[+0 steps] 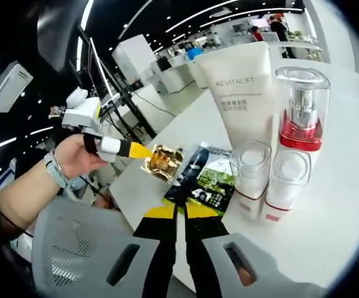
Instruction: Arrange the skincare products in the storage area until every visible bottle or jar stands upright without overlapping.
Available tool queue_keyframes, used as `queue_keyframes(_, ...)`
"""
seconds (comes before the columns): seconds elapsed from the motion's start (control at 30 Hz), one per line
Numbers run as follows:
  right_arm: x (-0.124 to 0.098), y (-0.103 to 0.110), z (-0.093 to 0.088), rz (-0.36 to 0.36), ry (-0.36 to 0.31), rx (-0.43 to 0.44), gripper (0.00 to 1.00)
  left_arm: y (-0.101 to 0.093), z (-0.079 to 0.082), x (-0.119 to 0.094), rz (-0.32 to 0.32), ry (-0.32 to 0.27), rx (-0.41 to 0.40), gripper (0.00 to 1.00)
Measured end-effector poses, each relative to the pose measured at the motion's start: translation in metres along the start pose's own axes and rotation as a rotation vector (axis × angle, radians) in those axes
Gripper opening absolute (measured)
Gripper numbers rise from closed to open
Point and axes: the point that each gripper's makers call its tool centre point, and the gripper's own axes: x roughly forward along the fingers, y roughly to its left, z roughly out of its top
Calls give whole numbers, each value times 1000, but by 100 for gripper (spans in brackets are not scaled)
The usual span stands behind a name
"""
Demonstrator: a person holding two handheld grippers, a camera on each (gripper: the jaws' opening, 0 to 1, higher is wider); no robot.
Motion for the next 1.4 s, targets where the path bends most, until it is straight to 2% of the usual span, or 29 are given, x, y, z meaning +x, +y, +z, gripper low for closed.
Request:
queue_keyframes(0.07,0,1,2,1,-6,-1,3,9,-9,1,44,39,-30,1)
queue_keyframes(0.17,0,0,1,1,-1,6,3,25,-25,3,121,135,-15,1)
queue_keyframes(0.23,0,0,1,0,-2,7,3,37,-29,5,189,164,29,1)
queue_keyframes(0.3,0,-1,2,-2,-6,10,3,41,-28,7,223,165,66,1)
queue_keyframes(0.57,-1,1,0,7,-1,15,3,45,-30,11,240,164,55,1)
queue_keyframes(0.73,-2,1,2,5,-7,13,3,43,-29,14,229,143,10,1)
queue_keyframes(0.9,-2,0,2,3,-5,15,3,46,-33,15,255,158,30,1)
queue_keyframes(1.4,-3,1,3,13,-6,21,3,51,-38,20,286,163,-5,3)
